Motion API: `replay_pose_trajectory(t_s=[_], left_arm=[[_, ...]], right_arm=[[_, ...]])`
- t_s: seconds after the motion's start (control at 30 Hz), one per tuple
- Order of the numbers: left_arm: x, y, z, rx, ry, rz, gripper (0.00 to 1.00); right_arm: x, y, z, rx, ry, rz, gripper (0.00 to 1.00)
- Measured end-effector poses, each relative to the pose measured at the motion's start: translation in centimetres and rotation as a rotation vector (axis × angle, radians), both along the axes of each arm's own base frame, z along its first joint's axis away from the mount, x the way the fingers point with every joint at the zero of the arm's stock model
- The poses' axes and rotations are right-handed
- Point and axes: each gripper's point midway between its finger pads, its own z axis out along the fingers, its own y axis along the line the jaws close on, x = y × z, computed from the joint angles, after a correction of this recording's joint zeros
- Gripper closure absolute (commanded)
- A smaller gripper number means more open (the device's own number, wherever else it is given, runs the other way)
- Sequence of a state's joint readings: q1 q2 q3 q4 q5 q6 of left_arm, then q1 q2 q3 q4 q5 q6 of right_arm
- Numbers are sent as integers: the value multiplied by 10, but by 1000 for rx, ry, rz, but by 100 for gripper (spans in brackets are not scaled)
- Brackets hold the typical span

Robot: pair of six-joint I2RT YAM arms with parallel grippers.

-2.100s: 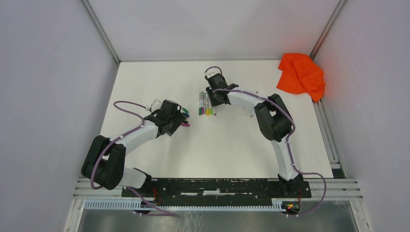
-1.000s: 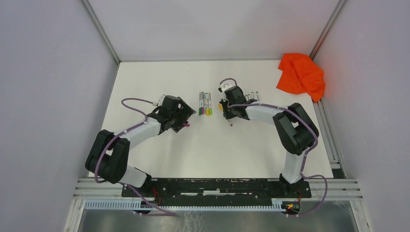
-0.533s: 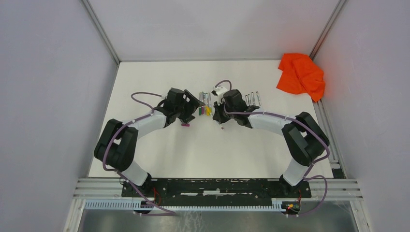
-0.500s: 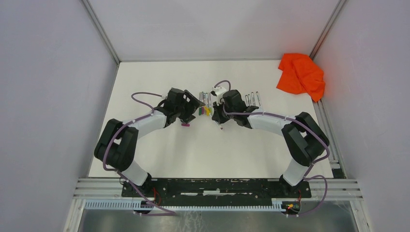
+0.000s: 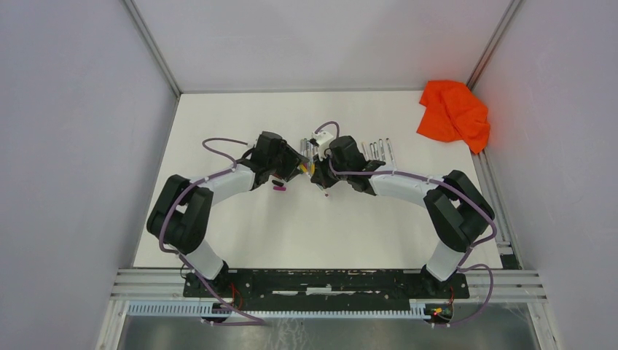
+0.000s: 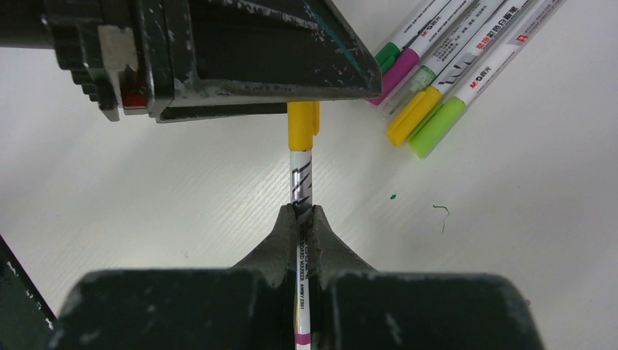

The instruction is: Open the pen caps

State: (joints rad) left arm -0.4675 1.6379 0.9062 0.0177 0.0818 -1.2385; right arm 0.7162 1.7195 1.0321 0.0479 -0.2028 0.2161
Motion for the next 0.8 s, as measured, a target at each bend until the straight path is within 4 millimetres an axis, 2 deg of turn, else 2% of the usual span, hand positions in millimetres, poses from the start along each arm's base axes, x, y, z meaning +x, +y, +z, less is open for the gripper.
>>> replay_pose_trajectory(t_s=[0.23, 0.33, 0.43, 0.57, 0.63, 0.8], left_arm=[[1, -4, -4, 4, 9, -2, 77], [2, -5, -4, 12, 8, -2, 97], [3, -4, -5, 17, 9, 3, 98], [3, -5, -4, 19, 2, -1, 98], [3, -6, -3, 24, -15, -15, 98], [2, -11, 3, 21, -87, -71, 98]], right_arm=[[-1, 1, 0, 2, 1, 4, 100], [0, 1, 1, 2, -2, 4, 100], [0, 1, 1, 6, -4, 6, 100], [0, 2, 1, 9, -7, 9, 79], [0, 2, 1, 14, -11, 15, 74], [-4, 5, -1, 36, -13, 37, 72]])
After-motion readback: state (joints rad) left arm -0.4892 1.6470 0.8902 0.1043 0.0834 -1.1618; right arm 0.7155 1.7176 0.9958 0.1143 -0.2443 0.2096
